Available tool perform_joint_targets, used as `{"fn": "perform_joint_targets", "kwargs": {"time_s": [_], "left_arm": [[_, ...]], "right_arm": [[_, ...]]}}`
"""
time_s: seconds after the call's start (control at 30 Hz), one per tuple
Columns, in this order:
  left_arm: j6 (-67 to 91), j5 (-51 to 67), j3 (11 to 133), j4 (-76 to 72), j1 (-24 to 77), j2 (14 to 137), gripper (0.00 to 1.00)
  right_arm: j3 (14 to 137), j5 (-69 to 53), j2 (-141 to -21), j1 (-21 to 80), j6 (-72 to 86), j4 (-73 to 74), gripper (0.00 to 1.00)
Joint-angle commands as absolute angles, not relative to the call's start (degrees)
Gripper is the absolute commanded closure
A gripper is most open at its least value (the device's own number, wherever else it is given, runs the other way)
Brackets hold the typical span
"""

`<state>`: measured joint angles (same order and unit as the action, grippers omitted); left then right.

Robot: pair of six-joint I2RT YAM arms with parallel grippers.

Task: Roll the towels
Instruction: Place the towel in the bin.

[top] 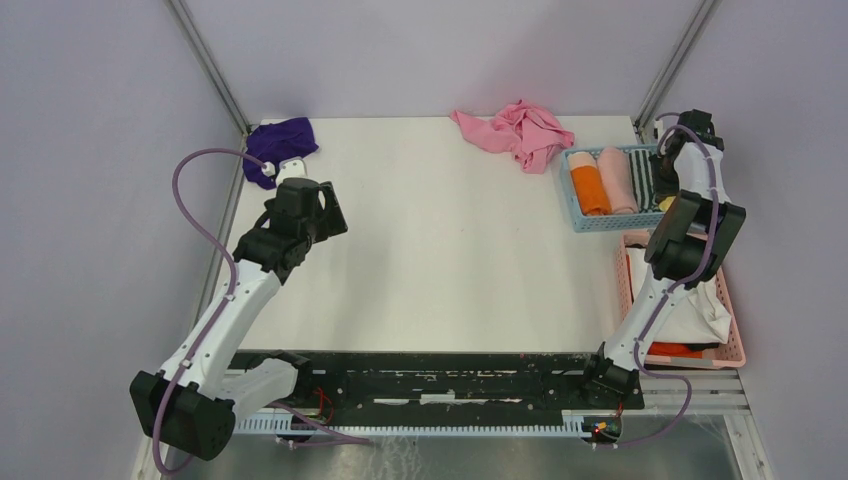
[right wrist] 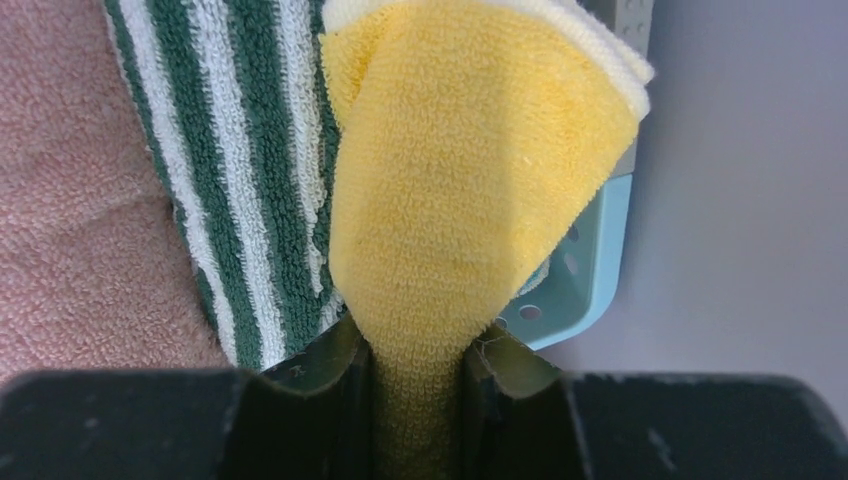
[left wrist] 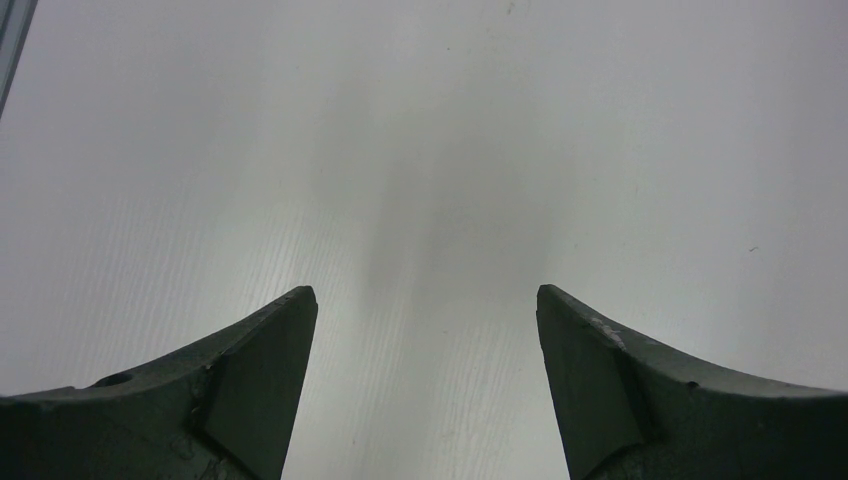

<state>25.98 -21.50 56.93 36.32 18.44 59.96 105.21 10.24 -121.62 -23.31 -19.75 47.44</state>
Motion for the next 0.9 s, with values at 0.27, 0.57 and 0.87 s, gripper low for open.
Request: {"fn": "perform_joint_targets", "kwargs": {"time_s": [0.27,0.57,0.87], "left_arm": [[23.77,-22.67,57.40,35.27,17.62,60.43,0.12],[23.82,-21.47,57.38,35.08,16.71,61.19,0.12],[23.87,-20.60,57.20,34.67,16.17,59.84,0.13]], "right_arm": [[108.40,1.93,-128.53,-22.70,-17.70,50.05,0.77],[109.08,-1.88,-130.11,-22.74,-18.01,49.35,0.76],[106.70,1.90,-123.81,-23.46,-16.78,46.61,0.46]]}}
